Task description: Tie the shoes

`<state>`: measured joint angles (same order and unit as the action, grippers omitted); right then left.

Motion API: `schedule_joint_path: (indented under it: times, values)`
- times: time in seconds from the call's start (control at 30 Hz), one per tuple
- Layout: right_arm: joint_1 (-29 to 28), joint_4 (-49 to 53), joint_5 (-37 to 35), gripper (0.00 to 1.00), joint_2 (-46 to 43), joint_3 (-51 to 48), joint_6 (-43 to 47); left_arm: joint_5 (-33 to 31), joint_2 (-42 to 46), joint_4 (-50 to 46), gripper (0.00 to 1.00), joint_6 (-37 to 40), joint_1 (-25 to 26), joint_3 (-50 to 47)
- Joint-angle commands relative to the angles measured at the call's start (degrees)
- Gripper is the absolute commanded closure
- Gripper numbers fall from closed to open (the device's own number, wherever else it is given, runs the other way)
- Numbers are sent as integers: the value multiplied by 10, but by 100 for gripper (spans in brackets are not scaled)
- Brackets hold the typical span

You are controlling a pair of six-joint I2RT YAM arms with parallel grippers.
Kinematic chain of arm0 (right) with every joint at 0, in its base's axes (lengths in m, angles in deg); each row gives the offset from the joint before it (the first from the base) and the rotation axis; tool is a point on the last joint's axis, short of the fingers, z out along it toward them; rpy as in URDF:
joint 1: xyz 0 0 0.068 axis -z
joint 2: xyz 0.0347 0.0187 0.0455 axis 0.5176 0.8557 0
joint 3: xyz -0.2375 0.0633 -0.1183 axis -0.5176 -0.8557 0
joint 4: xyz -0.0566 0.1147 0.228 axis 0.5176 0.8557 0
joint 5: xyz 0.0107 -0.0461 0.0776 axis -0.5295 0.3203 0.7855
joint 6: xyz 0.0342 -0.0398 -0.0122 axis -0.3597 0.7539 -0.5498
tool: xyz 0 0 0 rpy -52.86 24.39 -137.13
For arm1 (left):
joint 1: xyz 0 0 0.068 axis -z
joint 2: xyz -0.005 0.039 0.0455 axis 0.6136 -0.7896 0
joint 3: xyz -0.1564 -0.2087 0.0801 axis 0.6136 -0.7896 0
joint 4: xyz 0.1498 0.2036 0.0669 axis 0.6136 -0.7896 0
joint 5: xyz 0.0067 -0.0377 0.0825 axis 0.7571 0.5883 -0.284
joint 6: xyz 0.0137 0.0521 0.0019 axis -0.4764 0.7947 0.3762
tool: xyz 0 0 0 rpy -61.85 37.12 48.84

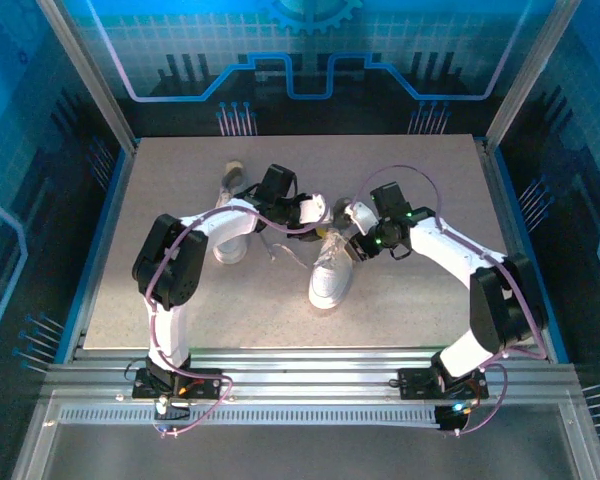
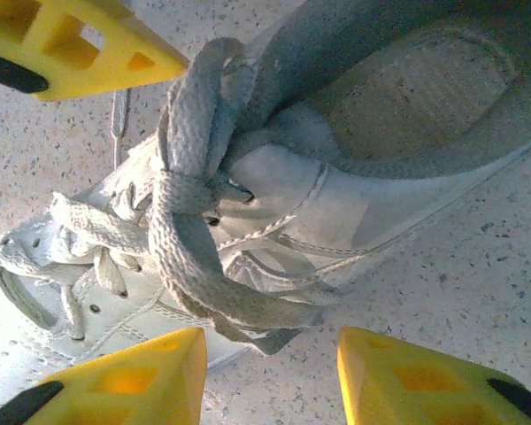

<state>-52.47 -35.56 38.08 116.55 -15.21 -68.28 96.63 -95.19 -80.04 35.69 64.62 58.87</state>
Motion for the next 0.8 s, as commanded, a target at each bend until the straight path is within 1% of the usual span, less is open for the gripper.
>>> schedule_joint_path:
  times: [0.0, 0.07, 0.13, 0.2, 0.27, 0.3, 0.33, 0.47, 0.77]
  values:
    - [2, -11, 3, 67, 13, 3, 1, 45, -4, -59, 44, 39, 11, 12]
    - [2, -17, -1, 74, 12, 3, -4, 39, -3, -75, 45, 46, 18, 11]
    - [2, -22, -4, 79, 8, 2, -8, 30, -2, -87, 53, 51, 24, 9]
    - [2, -26, -5, 85, 1, 1, -12, 21, 2, -96, 71, 49, 26, 9]
    - [2, -27, -8, 90, -6, -2, -15, 20, 15, -97, 87, 45, 26, 2]
    - [1, -27, -10, 92, -9, -4, -16, 18, 24, -95, 94, 45, 26, -3]
    - [2, -27, -13, 94, -11, -5, -17, 16, 32, -93, 99, 44, 27, -9]
    - [2, -24, -24, 98, -18, -7, -23, 4, 69, -87, 100, 45, 26, -27]
    - [4, -20, -31, 100, -26, -4, -33, -12, 123, -102, 100, 46, 32, -45]
